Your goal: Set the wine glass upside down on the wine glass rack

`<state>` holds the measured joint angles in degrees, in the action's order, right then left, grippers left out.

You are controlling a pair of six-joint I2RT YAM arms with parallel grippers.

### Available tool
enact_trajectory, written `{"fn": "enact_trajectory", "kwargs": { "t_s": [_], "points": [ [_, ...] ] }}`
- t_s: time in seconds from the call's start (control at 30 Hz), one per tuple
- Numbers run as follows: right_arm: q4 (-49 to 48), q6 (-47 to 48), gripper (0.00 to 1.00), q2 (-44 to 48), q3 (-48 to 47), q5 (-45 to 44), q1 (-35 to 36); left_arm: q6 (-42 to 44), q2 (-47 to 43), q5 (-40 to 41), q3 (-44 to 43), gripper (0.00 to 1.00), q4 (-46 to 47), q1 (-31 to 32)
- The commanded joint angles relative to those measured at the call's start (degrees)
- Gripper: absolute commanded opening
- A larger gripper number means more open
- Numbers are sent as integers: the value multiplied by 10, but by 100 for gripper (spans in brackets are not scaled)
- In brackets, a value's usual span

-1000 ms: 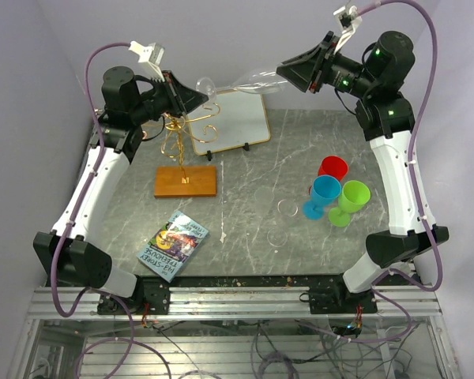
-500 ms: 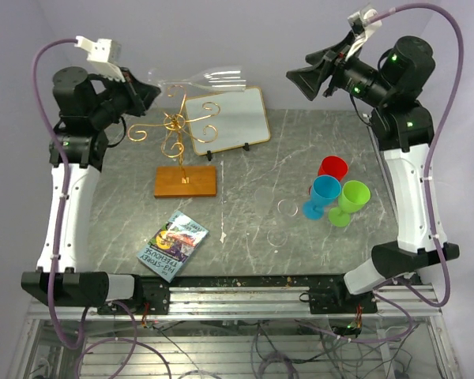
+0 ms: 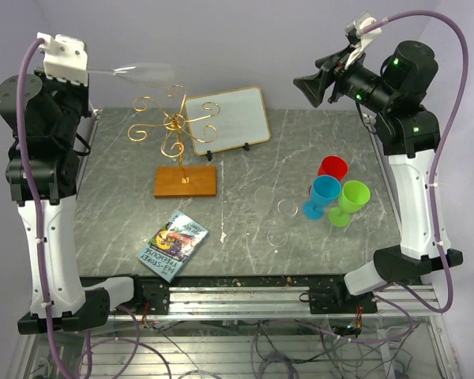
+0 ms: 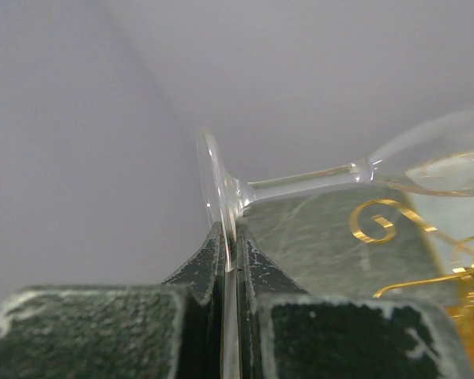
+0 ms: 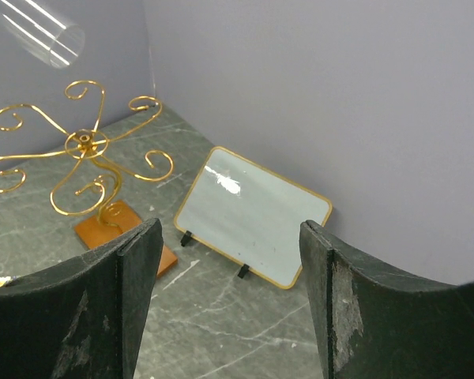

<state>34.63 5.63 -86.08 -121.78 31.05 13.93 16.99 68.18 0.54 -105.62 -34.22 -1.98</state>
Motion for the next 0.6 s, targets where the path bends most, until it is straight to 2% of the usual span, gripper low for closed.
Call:
{"fn": "enact_trajectory", "kwargs": {
  "t_s": [0.0,0.27,0.47,0.57],
  "points": [
    [14,15,70,-4,6,9,-1,117,-12,118,-19,7,-25,-19],
    [14,15,71,-6,16,20,-1,286,-14,189,27,7,-67,-25],
    [16,22,72,-3,27,24,-1,355,-8,241,76,7,-55,-26],
    [17,25,72,-5,30,25,-2,398,-5,234,101,7,-56,-20]
  ]
}}
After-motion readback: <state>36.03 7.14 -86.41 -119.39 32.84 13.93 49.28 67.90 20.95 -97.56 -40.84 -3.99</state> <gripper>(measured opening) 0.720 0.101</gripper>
